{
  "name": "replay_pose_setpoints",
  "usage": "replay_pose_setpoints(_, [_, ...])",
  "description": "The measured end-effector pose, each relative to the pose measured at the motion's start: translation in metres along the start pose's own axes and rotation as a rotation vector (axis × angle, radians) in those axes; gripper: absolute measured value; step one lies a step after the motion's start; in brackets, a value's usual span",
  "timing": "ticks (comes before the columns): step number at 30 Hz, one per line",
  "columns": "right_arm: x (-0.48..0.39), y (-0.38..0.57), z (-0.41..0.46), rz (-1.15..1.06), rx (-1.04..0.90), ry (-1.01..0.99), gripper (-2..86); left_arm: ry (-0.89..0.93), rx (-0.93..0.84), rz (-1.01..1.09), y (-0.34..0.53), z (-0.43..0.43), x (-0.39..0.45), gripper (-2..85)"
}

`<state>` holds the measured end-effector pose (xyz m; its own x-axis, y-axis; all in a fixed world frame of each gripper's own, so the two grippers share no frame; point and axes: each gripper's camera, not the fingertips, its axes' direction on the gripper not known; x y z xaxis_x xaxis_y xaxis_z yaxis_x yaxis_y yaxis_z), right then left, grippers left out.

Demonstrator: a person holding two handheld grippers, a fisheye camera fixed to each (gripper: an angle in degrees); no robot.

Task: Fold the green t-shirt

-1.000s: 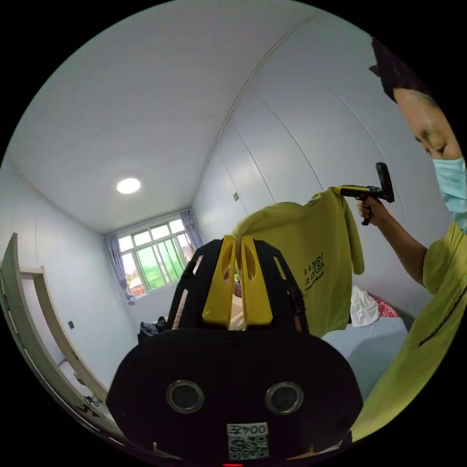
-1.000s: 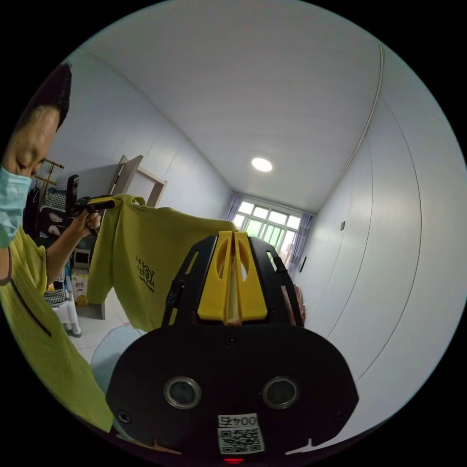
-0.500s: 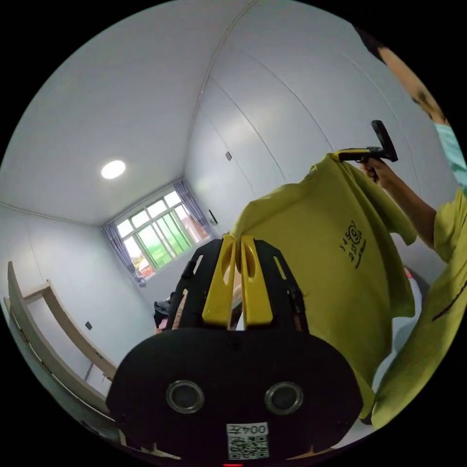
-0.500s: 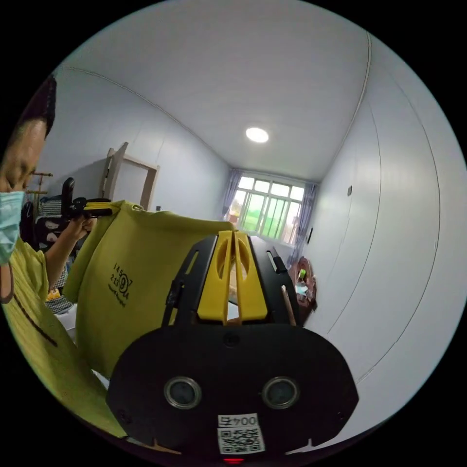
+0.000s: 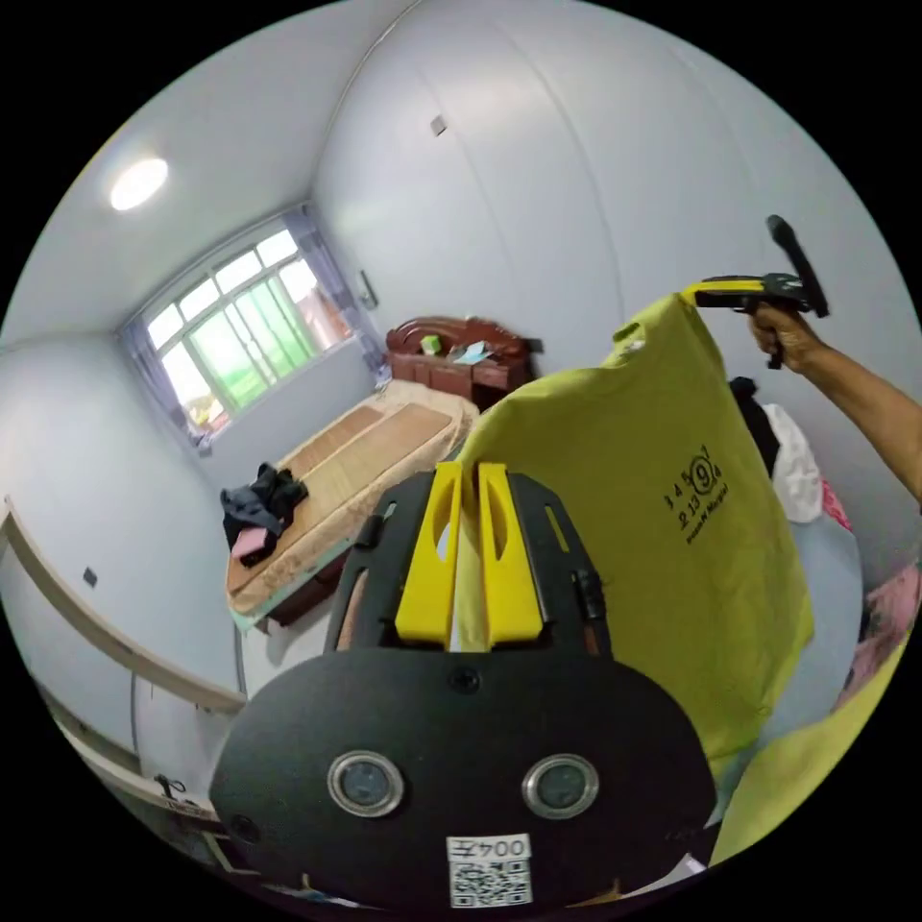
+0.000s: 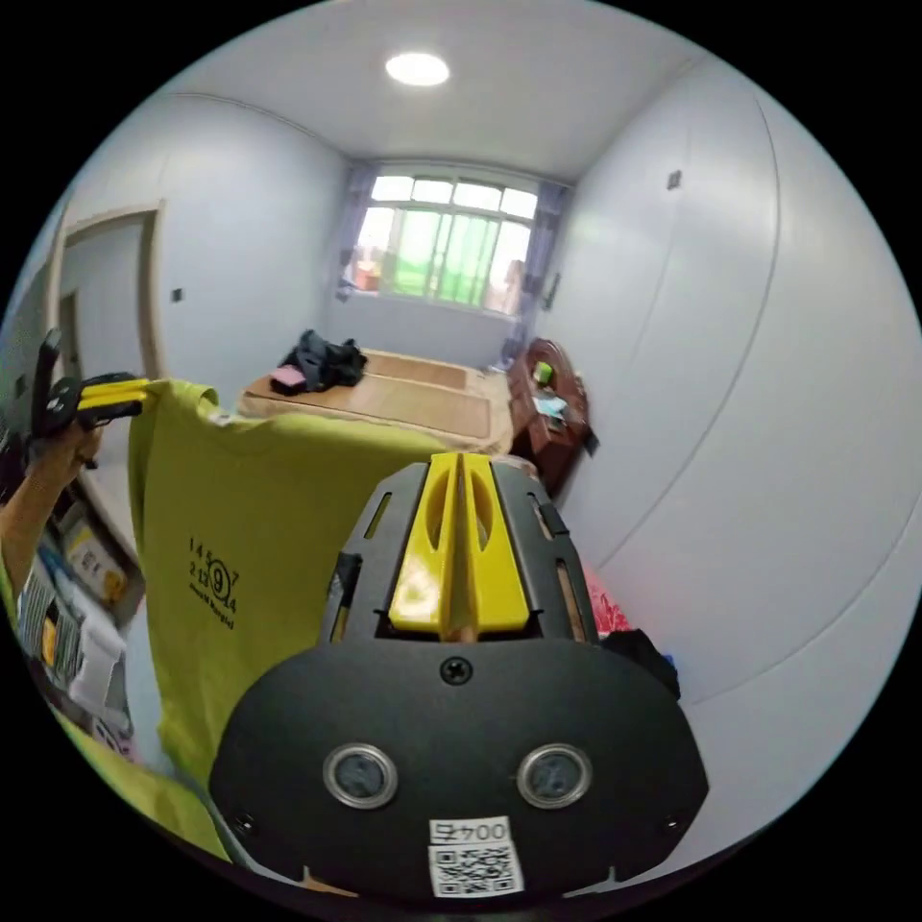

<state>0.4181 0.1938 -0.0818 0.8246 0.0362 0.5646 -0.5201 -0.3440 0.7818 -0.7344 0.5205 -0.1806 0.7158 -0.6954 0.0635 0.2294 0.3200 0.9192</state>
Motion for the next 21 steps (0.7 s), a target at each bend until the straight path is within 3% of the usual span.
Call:
replay_pose_setpoints(3, [0.009,0.013,0.045,0.046,-0.065,0.001,3.4,-0.054,-0.111,-0.072,0.007,0.079,-0.016,6.8])
replay_pose_setpoints(7, [0.003,0.062,0.06,0.0,-0.175,-0.132,5.3,0.069,-0.145,-0.114,0.04,0.115,-0.029,7.8])
replay_pose_setpoints(14, [-0.043,0.301,0.061,0.081,-0.643,-0.52,5.7,0.33,-0.272,-0.032,0.173,0.108,-0.002,6.6])
replay_pose_setpoints(18, [-0.083,0.441,0.045,0.166,-0.873,-0.544,5.6,0.488,-0.452,-0.103,0.289,0.092,0.034,6.9])
replay_pose_setpoints(21, [-0.1,0.493,0.04,0.17,-0.974,-0.484,5.6,0.525,-0.576,-0.179,0.351,0.084,0.062,7.5])
